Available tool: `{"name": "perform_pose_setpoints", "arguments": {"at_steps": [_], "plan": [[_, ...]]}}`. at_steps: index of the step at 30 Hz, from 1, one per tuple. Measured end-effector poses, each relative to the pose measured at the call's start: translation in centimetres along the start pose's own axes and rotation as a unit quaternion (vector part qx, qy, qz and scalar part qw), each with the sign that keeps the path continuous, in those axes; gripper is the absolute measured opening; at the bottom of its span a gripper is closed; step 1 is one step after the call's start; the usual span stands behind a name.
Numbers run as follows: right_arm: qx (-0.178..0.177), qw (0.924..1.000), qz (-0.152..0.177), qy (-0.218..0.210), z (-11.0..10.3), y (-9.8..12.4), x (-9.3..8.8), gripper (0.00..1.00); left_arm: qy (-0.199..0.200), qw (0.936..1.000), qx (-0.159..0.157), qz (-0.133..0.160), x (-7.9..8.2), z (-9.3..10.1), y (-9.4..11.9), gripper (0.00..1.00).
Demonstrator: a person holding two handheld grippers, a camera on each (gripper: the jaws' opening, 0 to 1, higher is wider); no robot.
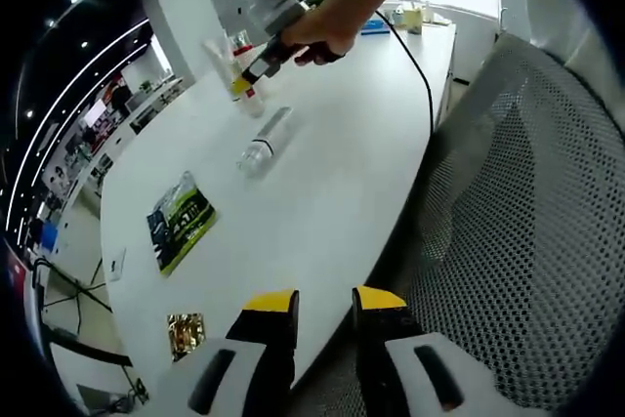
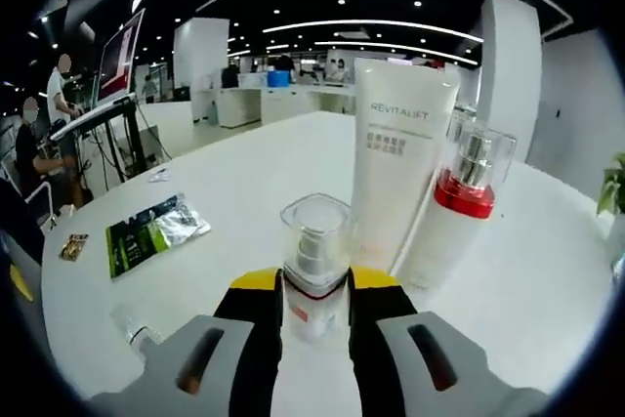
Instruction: Arrange the skincare products in the storage area until every visible bottle or jar stands upright without overlapping.
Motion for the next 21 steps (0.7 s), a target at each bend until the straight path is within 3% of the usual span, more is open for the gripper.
{"name": "perform_pose_setpoints", "arguments": {"at_steps": [1,21], "plan": [[-0.003,0.9999,-0.014,-0.006,0.0,0.0,-0.2,0.22,0.000,1.0000,0.000,0.000,0.0,0.0,0.0,0.23],[-0.020,0.9996,-0.021,0.001,1.3,-1.1,0.5,0.22,0.000,1.0000,-0.001,0.000,0.0,0.0,0.0,0.22]]}}
Point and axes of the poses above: the point that each gripper's makers call its tool centre point, and the gripper's own axes: y roughly backward along the fingers, z roughly to its right, x roughly out of its top, the point moved 9 cm from there along y, roughly backward along the fingers, and after that the axes turned 7 degrees about z, right-handed, at the moved point
